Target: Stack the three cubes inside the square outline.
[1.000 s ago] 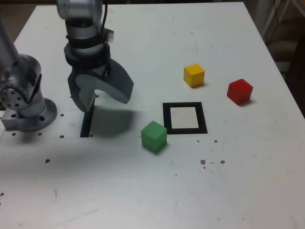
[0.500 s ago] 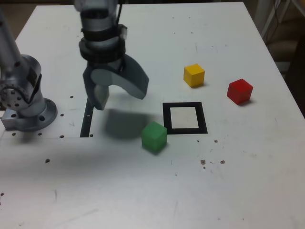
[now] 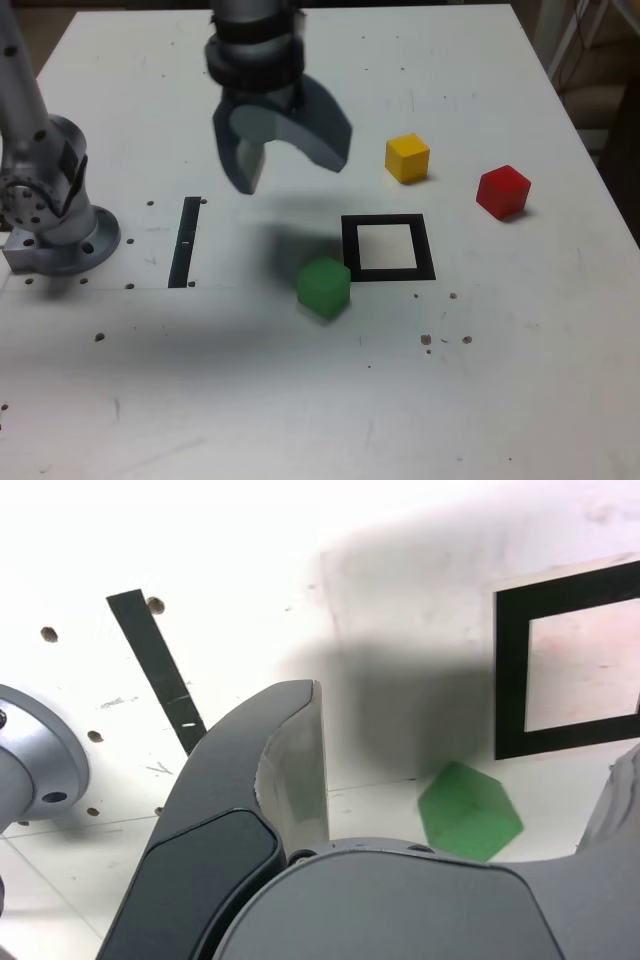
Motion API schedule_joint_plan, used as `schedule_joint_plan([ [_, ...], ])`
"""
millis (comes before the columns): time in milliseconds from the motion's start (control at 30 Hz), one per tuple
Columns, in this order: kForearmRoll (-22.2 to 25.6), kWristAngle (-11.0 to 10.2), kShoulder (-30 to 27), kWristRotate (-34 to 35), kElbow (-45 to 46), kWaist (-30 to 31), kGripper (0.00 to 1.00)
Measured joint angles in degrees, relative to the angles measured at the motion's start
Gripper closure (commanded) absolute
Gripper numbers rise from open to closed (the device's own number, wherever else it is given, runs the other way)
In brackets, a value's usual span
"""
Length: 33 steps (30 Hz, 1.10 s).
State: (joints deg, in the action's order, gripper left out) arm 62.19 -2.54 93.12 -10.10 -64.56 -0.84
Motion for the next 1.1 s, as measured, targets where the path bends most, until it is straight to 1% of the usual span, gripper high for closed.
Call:
schedule_joint_plan([
  [233,2.51,-0.28,7.2,-2.16,-8.52,0.0,0.01],
  [400,5.31,-1.51,11.78,-4.41,-16.06,0.0,0.01],
  [667,11.74,-3.58,18.43,-9.13,-29.3,0.0,0.01],
  [767,13.05,-4.04,19.74,-9.77,-31.66,0.0,0.01],
  [933,16.2,-4.97,23.72,-11.76,-38.81,0.0,0.01],
  [1100,18.59,-5.38,27.8,-14.45,-45.65,0.0,0.01],
])
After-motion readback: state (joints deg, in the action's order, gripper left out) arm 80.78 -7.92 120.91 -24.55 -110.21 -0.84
